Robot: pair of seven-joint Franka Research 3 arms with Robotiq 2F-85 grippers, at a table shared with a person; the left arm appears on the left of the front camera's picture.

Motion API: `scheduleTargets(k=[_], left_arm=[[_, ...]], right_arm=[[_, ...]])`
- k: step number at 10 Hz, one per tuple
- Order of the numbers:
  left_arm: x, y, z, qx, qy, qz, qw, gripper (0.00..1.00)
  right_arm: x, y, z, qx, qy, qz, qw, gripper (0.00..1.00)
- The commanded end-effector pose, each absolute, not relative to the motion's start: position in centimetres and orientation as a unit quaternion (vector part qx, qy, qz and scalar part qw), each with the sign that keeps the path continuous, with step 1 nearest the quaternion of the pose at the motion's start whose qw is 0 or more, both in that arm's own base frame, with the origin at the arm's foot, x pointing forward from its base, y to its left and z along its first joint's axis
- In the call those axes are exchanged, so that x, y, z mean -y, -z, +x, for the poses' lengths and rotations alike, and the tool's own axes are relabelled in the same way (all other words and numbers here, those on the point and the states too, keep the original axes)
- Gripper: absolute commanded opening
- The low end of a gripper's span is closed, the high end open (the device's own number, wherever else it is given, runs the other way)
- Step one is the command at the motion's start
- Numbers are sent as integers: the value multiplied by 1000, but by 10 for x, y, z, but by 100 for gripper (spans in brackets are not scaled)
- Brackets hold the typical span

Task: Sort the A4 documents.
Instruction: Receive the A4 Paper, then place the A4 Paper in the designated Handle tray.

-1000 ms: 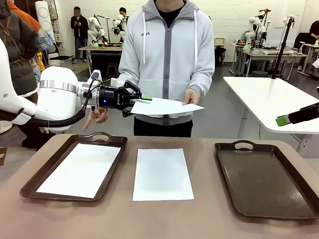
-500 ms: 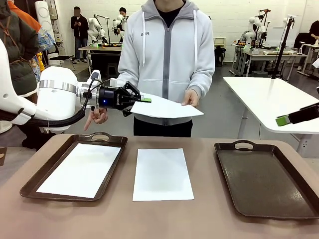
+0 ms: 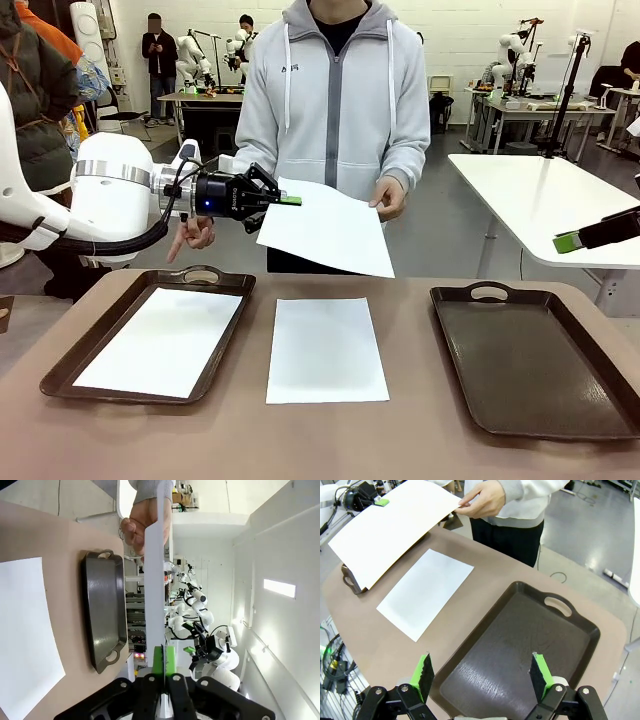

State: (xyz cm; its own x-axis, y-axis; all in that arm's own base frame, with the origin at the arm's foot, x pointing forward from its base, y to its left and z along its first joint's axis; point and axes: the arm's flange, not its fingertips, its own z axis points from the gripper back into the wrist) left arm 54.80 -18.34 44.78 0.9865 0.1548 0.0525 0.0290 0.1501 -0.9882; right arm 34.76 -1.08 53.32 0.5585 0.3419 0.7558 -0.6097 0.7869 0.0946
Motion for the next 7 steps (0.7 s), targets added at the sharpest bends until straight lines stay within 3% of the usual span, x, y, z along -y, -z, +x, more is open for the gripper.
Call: scheduleTargets(k=[1, 7], left_arm=[[185, -446, 549, 66, -46, -651, 755, 0], [185, -446, 549, 66, -46, -651, 755, 0]], right_arm=[[10, -532, 349, 381, -275, 179, 865, 100], [10, -532, 349, 381, -275, 179, 865, 100]])
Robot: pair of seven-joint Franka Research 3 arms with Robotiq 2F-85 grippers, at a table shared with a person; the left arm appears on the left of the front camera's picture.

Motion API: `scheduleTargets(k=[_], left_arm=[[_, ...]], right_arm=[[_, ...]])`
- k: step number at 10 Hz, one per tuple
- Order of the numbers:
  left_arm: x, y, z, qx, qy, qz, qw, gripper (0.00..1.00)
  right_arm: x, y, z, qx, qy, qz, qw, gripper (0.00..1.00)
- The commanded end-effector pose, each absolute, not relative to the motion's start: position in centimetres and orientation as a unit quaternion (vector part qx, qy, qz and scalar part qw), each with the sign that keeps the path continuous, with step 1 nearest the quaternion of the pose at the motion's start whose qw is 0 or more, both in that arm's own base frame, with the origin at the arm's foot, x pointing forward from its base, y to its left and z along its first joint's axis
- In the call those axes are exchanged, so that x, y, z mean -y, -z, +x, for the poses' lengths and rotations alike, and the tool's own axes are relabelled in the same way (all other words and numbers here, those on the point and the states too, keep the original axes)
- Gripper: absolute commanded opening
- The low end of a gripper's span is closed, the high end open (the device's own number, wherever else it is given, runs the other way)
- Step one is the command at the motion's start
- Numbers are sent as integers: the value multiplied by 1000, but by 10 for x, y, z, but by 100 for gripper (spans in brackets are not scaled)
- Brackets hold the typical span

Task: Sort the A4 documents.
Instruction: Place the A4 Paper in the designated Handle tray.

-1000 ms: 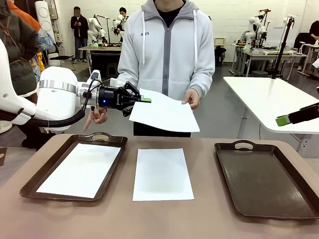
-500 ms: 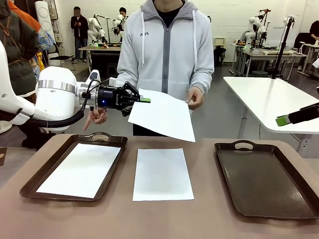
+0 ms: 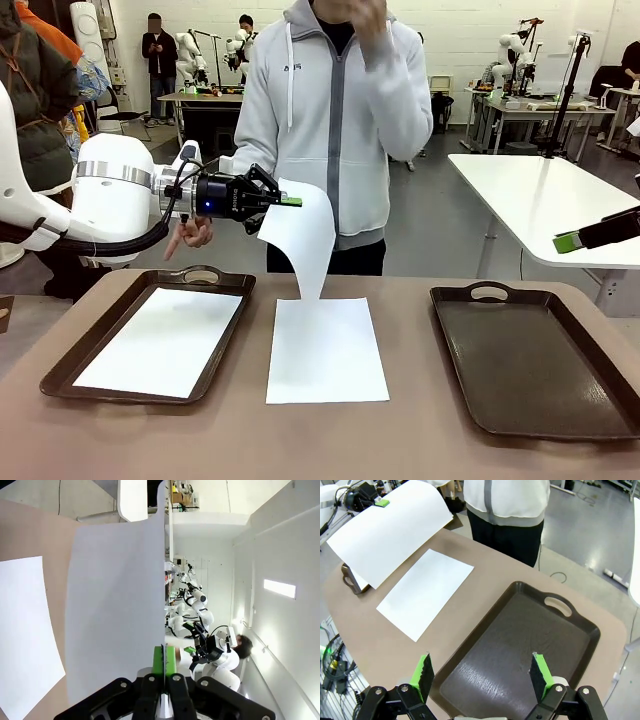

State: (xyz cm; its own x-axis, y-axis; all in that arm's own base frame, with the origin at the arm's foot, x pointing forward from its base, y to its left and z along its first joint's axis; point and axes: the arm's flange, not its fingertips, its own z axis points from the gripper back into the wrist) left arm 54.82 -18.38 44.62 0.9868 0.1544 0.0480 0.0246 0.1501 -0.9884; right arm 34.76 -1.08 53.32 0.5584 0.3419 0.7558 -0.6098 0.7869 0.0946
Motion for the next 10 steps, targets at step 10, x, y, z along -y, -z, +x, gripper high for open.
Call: scheduleTargets(k=[10], left_arm=[[160, -462, 545, 64, 49, -610, 789, 1]], right_arm=[[10, -532, 349, 381, -275, 179, 865, 100]])
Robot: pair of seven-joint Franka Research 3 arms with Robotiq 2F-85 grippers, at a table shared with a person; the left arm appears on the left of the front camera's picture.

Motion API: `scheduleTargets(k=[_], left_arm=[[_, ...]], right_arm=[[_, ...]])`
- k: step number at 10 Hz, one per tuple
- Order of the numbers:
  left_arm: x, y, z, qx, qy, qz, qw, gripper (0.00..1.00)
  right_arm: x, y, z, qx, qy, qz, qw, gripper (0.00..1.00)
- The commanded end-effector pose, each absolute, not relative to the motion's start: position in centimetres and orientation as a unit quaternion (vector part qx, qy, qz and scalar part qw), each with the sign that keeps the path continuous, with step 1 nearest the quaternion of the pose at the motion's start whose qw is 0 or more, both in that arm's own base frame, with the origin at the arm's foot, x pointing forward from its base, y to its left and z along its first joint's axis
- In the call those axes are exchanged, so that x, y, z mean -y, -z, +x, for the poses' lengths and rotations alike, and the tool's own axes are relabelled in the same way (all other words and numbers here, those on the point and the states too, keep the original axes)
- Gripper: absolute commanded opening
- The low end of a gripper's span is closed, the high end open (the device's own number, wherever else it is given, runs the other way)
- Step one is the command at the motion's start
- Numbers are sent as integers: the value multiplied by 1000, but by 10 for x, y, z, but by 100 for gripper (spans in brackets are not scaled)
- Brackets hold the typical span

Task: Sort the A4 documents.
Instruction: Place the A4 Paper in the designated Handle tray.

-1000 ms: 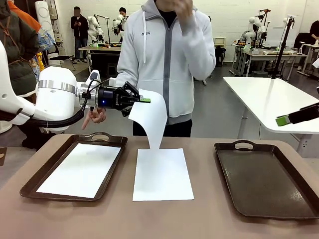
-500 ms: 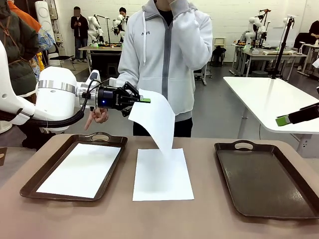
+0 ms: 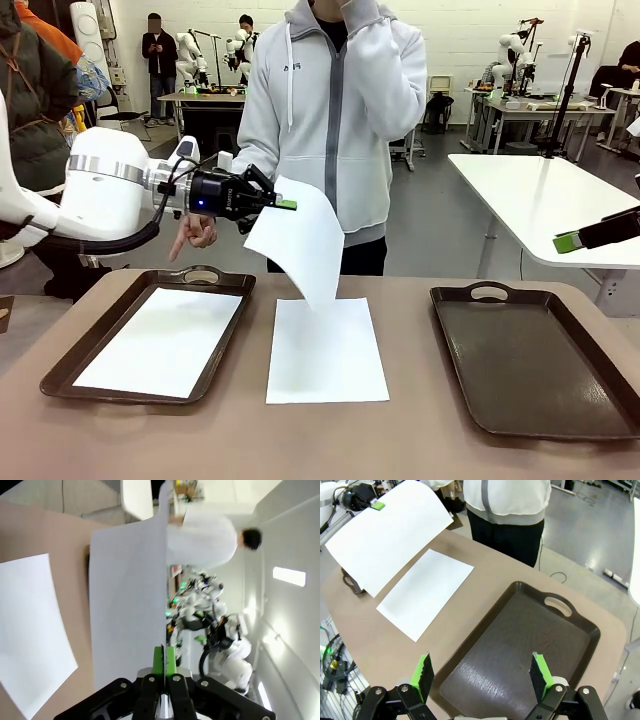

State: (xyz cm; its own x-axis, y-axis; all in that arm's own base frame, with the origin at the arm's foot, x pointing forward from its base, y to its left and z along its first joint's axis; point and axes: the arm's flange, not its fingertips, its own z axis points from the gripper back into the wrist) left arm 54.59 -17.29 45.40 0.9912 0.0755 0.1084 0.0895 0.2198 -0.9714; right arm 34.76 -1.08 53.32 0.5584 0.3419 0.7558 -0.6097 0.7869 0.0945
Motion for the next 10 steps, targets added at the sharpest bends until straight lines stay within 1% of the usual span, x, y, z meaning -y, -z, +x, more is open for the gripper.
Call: scheduleTargets(k=[1, 3, 5, 7, 10], left_arm=[[149, -465, 540, 52, 64, -591, 802, 1], [119, -461, 528, 50, 64, -525, 847, 1], [85, -450, 527, 56, 37, -485, 872, 1], [51, -432, 531, 59, 0, -472, 879, 1], [12, -394, 549, 42, -20, -442, 896, 1]], right_arm=[[10, -532, 349, 381, -275, 179, 865, 100], [10, -532, 349, 381, -275, 179, 865, 100], [10, -532, 349, 381, -275, 179, 865, 100], [10, -532, 349, 381, -275, 179, 865, 100], [10, -532, 349, 381, -275, 179, 865, 100]])
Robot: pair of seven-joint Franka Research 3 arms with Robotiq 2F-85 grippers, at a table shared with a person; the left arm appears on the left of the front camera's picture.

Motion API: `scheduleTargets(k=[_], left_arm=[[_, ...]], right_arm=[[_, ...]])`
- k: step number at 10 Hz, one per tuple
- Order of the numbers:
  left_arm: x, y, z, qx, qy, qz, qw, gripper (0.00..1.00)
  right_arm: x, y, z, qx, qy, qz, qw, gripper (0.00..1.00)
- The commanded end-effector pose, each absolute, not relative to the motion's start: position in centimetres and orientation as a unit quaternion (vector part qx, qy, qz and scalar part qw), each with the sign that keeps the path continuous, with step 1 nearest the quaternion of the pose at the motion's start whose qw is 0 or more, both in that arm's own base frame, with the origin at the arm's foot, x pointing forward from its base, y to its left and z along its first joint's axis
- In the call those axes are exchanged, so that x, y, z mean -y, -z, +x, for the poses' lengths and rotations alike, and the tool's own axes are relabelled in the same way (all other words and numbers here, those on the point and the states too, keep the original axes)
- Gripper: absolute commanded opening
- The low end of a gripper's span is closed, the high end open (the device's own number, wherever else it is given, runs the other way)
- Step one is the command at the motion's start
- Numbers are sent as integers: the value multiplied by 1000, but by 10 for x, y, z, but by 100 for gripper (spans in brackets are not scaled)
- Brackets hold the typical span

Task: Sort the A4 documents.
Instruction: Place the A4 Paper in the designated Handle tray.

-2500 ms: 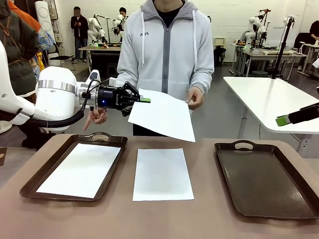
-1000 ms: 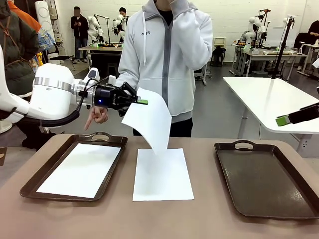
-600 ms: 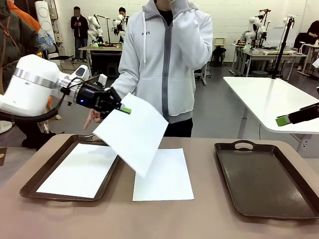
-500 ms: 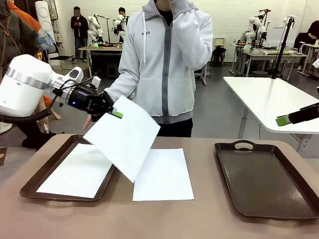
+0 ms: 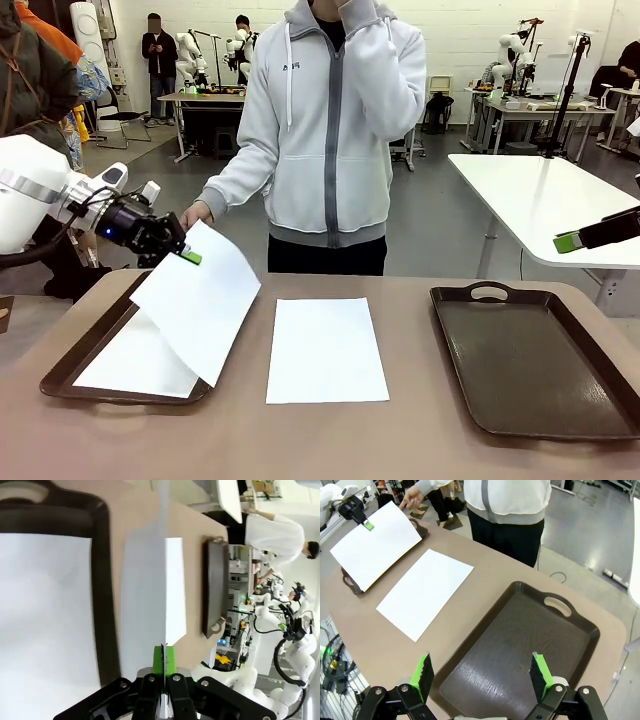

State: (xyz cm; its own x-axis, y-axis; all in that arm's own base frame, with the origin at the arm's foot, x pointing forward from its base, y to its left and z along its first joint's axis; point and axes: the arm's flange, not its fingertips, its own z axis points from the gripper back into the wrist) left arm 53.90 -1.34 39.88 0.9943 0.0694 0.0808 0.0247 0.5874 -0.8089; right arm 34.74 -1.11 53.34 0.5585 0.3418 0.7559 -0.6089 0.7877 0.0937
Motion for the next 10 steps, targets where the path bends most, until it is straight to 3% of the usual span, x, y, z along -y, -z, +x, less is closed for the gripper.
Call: scheduleTargets(k=[1, 5, 10], left_arm=[[4, -384, 552, 38, -21, -427, 903, 1], [-26, -369, 560, 40, -19, -323, 945, 1], [-35, -344, 557, 23, -26, -286, 957, 1]], right_arm=[[10, -532, 349, 381, -275, 179, 865, 100], [10, -532, 349, 381, -275, 179, 865, 100], [10, -532, 349, 381, -275, 179, 865, 100]])
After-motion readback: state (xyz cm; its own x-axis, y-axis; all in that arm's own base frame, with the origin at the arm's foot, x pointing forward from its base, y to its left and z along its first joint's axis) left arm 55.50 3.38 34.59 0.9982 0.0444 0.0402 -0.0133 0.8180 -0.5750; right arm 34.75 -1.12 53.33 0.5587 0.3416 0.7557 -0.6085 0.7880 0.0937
